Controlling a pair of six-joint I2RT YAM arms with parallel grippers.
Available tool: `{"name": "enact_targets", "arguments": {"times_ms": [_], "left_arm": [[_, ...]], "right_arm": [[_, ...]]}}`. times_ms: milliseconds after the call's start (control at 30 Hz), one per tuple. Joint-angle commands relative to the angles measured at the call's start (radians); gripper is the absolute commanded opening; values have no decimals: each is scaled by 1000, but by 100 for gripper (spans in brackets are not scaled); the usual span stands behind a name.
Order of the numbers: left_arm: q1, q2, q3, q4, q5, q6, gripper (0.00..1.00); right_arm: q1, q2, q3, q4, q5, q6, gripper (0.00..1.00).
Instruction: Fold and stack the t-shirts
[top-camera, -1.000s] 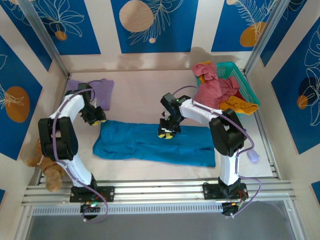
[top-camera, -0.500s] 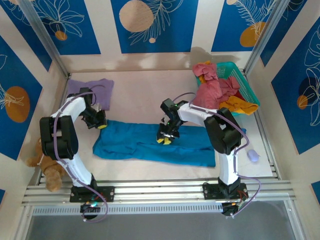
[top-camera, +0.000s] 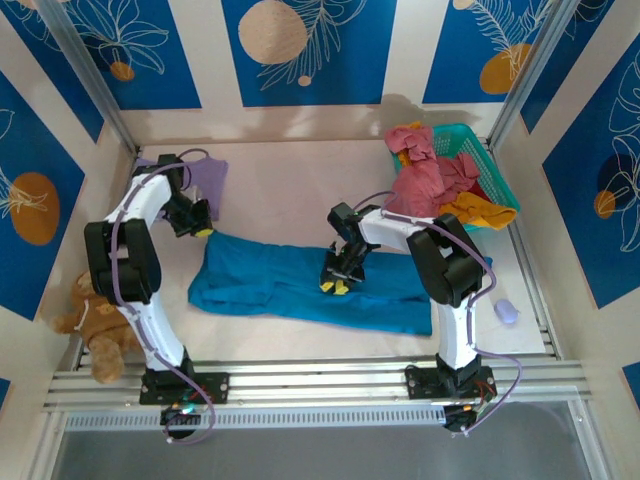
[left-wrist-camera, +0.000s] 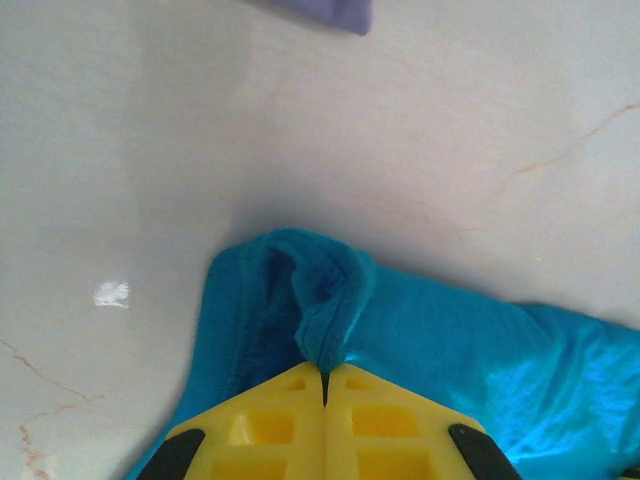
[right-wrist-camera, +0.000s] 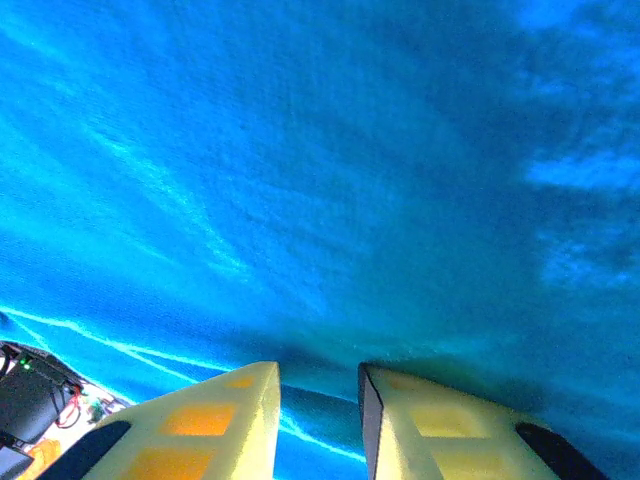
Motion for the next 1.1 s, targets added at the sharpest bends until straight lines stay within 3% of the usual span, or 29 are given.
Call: {"name": "enact_targets", "arguments": {"times_ms": [0, 233, 367, 533, 767, 1067], "left_arm": [[12, 21, 7, -48, -47, 5, 0], [21, 94, 84, -6, -14, 32, 0], [22, 115, 116, -54, -19, 38, 19], [22, -2, 76, -47, -8, 21, 42], [-24, -261, -180, 78, 85, -129, 44], [-154, -349, -527, 409, 142, -391, 50]], "right_arm": [[0, -18, -9, -37, 48, -5, 31], [2, -58, 31, -70, 59, -27, 32], [-8, -114, 61, -82, 52, -34, 33], [-21, -98, 166, -112, 26, -78, 33], [-25, 48, 335, -122, 10, -123, 34], [-85, 120, 291, -53, -29, -100, 33]]}}
